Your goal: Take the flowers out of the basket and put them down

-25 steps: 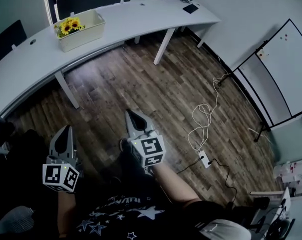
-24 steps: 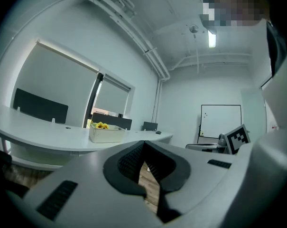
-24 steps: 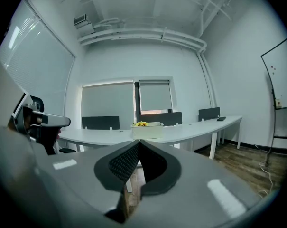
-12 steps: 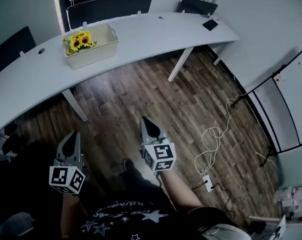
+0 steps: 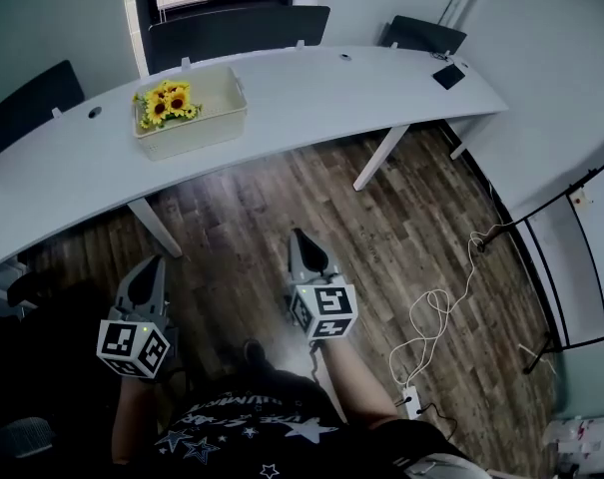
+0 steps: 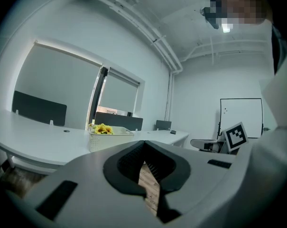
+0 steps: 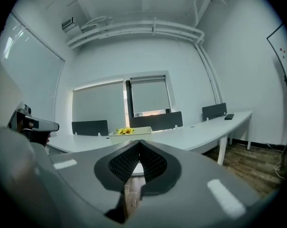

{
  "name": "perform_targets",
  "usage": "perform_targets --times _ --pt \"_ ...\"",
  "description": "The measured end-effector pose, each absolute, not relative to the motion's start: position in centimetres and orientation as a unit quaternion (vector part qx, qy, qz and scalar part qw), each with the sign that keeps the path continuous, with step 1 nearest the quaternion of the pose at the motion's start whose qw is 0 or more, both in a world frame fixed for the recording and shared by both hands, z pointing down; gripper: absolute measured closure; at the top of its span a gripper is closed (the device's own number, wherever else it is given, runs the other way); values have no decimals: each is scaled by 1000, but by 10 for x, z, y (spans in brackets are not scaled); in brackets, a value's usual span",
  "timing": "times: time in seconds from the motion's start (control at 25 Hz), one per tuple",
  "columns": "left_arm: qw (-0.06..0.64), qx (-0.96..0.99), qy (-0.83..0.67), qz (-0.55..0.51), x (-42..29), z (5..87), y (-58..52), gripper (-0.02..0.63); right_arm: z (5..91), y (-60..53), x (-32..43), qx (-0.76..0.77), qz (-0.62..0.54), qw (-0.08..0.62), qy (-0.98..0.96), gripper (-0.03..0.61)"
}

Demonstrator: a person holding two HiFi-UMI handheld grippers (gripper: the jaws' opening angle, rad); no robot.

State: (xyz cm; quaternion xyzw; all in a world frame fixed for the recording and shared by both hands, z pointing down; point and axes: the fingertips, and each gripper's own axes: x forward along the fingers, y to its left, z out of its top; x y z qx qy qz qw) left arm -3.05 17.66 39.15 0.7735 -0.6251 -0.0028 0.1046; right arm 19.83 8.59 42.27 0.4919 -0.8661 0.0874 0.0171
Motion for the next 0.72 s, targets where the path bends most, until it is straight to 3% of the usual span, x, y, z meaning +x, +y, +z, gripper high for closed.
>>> perform_targets --times 0.32,0.72 --pt "107 762 -639 10 -27 402 140 604 443 42 217 489 105 28 -865 575" --pt "120 743 -658 15 -52 415 119 604 460 15 180 452 107 52 -884 575"
